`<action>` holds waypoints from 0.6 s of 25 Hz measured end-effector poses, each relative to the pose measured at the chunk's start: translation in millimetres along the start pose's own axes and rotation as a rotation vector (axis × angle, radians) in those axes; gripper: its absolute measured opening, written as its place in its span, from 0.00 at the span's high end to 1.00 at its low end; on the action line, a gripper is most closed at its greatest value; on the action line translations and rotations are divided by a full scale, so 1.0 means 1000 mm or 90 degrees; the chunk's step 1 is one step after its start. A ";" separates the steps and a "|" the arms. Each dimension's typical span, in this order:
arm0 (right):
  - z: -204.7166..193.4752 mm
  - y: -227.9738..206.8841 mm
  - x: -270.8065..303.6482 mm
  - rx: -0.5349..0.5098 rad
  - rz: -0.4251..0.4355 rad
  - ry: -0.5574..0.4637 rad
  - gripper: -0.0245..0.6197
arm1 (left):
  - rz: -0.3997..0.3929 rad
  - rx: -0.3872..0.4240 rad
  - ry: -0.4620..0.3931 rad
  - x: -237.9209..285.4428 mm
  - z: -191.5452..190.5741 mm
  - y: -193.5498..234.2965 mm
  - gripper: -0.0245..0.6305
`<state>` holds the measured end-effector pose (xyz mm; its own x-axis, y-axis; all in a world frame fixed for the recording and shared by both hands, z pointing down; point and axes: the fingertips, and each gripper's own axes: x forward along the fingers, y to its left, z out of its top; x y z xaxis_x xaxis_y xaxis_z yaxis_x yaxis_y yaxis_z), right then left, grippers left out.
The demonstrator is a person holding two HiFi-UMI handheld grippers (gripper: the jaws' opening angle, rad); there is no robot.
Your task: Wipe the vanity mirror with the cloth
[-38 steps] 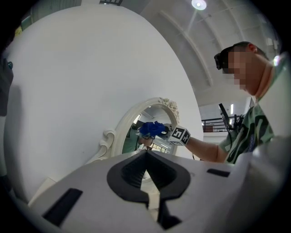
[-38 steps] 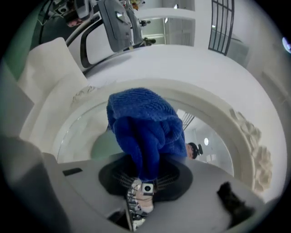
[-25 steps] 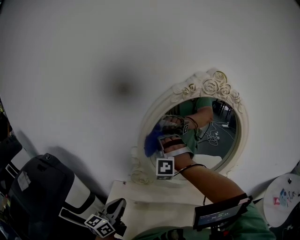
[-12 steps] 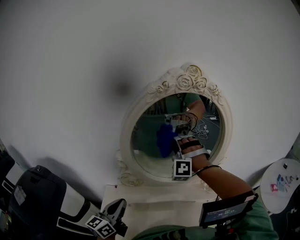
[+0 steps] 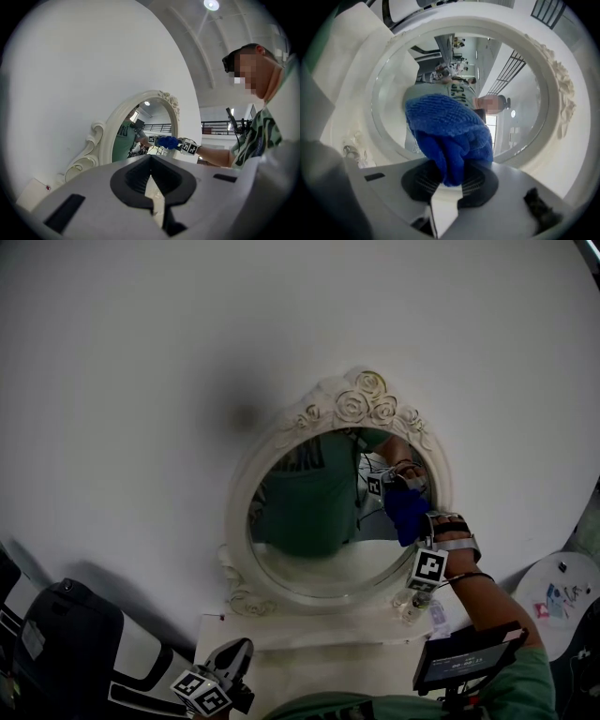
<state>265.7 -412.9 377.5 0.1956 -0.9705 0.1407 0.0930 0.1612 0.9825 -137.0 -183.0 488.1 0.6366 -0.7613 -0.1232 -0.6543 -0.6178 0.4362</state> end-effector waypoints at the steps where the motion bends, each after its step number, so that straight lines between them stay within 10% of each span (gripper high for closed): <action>1: -0.009 0.002 0.002 -0.004 0.000 0.015 0.83 | 0.001 0.000 0.002 0.001 -0.001 0.001 0.95; 11: -0.007 -0.001 -0.002 0.028 0.009 0.025 0.83 | -0.007 0.006 0.003 0.004 0.001 -0.002 0.95; 15: 0.061 -0.011 -0.026 0.035 0.003 -0.083 0.83 | 0.005 0.005 -0.002 -0.003 0.002 0.003 0.95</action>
<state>200.3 -400.7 370.2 0.0666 -0.9853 0.1572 0.0375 0.1599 0.9864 -141.7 -182.4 487.8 0.6297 -0.7672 -0.1225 -0.6626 -0.6127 0.4308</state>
